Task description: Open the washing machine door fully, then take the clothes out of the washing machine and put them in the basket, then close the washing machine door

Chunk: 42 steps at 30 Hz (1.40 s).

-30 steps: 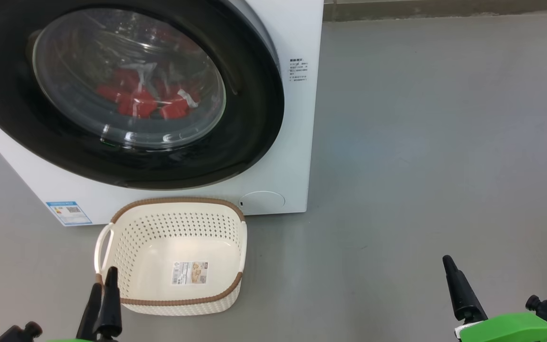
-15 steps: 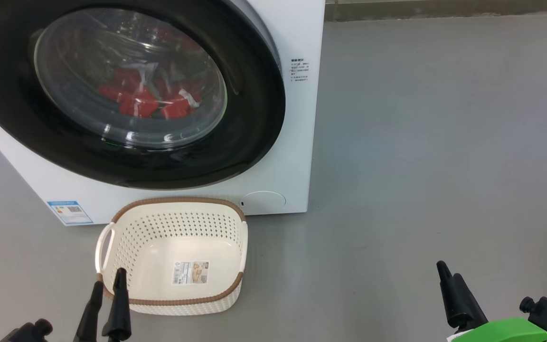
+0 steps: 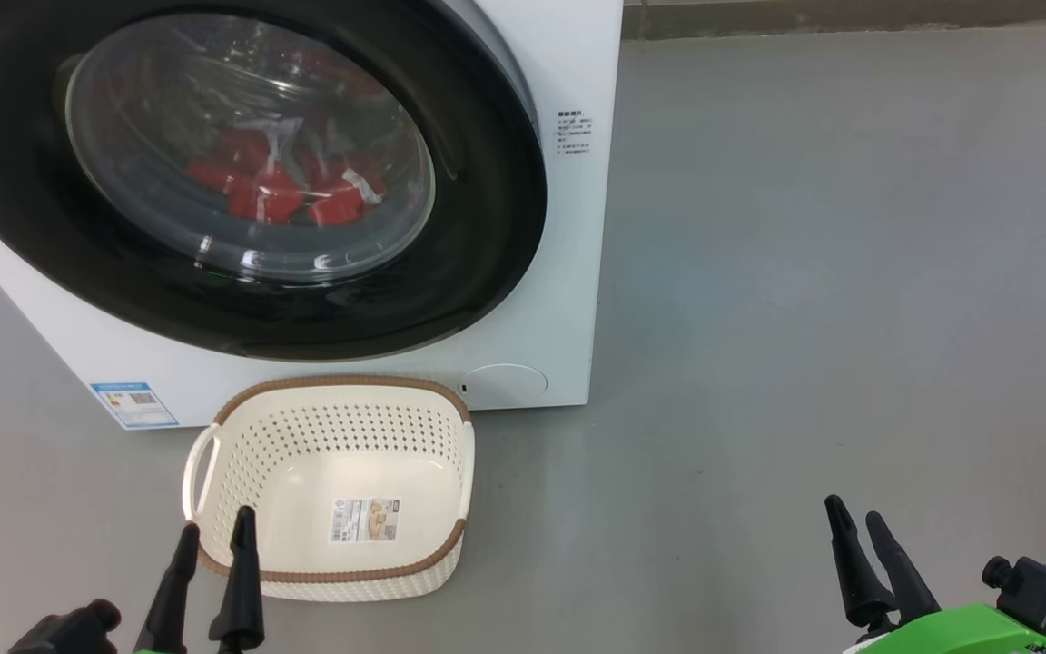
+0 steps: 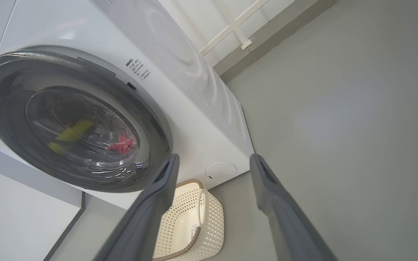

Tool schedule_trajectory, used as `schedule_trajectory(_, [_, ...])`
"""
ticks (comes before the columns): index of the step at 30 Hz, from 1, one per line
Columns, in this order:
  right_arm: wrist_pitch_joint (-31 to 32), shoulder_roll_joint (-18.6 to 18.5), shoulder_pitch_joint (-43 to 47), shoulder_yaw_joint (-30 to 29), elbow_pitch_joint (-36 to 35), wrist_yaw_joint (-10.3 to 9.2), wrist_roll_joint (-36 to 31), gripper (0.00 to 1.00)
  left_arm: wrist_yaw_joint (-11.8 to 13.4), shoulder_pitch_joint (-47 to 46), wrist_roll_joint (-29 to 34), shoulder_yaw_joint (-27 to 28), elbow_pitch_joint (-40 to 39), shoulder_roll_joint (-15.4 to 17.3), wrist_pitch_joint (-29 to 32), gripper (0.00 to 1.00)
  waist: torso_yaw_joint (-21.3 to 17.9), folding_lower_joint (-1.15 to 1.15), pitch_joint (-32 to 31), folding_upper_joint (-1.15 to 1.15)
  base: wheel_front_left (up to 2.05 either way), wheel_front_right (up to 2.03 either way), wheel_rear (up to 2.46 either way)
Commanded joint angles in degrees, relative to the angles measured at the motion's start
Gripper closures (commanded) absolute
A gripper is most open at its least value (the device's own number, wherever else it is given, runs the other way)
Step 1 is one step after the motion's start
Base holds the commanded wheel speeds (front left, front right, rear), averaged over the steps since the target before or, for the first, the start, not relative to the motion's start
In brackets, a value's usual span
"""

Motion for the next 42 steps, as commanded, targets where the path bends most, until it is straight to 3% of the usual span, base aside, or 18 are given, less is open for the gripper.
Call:
schedule_trajectory(1, [-1.02,-0.73,-0.34,1.07,-1.72,0.06,-1.6,0.0,-0.17,-0.3,1.86,1.0,-1.93,1.2,-0.83,0.0,0.0,0.0,0.0,0.0,0.0,0.0,0.0])
schedule_trajectory(29, [-5.71,-1.63,0.69,1.98,-3.6,0.08,-18.09,0.0,-0.22,0.58,19.99,0.42,-3.81,1.68,-5.54,0.0,-0.29,0.0,0.61,0.0,0.0,0.0,0.0])
schedule_trajectory(42, [-7.69,-1.2,1.85,0.05,-3.97,0.09,-24.74,0.0,-0.24,0.78,23.7,0.79,-2.77,1.59,-7.52,0.0,-0.7,0.0,0.99,0.0,0.0,0.0,0.0])
